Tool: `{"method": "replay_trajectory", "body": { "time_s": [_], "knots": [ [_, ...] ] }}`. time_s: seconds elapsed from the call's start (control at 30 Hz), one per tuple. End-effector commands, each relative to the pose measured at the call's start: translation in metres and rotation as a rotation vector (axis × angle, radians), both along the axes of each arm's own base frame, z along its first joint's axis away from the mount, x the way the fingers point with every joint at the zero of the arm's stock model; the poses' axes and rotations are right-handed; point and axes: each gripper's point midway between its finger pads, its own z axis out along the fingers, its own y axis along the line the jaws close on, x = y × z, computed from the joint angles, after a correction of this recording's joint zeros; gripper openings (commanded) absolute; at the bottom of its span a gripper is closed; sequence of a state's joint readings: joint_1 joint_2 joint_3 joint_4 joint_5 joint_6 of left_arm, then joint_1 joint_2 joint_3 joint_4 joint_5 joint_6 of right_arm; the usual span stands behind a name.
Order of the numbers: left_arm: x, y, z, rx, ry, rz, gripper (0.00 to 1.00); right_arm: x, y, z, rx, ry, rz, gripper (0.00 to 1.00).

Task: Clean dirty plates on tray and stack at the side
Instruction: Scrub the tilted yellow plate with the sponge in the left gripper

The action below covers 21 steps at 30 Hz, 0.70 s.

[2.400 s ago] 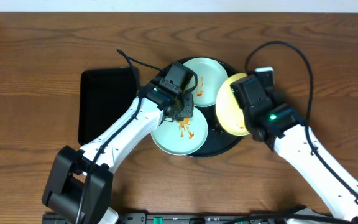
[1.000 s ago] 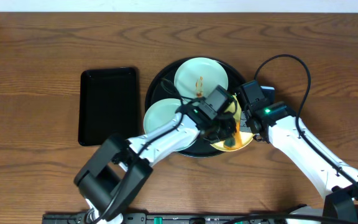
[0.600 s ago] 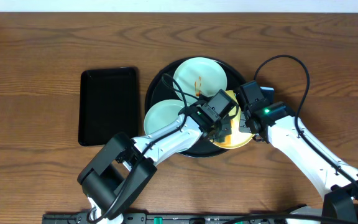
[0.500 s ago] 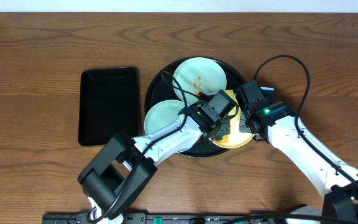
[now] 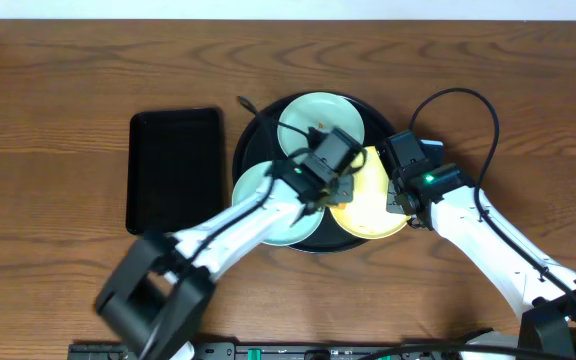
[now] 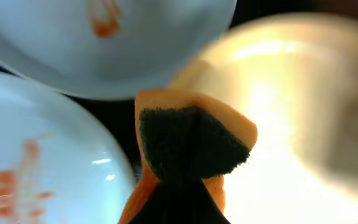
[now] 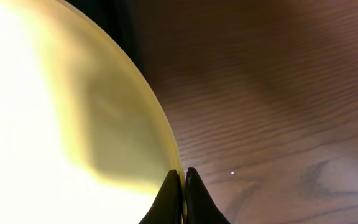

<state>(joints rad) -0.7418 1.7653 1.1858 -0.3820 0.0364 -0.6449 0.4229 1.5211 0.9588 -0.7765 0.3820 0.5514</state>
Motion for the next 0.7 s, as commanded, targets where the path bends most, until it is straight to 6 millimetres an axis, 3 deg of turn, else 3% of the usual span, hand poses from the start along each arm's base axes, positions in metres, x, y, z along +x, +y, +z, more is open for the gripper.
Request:
{"method": "replay_trajectory", "body": {
  "time_s": [0.0,0.23,0.5,0.67],
  "knots": [
    [0.011,0.021,0.032,-0.005,-0.069,0.031,0.07,0.009,-0.012,0.017,-0.061,-0.074,-0.006,0.01],
    [0.023,0.064,0.045,-0.004,-0.045,0.127,0.07,0.030,-0.003,0.048,-0.098,-0.179,0.183,0.01],
    [0.022,0.098,0.035,-0.009,0.065,0.193,0.07,0.041,0.011,0.117,-0.272,-0.387,0.379,0.01],
    [0.019,0.104,0.032,0.004,0.085,0.205,0.08,0.036,0.021,0.124,-0.326,-0.409,0.414,0.01]
  ]
}}
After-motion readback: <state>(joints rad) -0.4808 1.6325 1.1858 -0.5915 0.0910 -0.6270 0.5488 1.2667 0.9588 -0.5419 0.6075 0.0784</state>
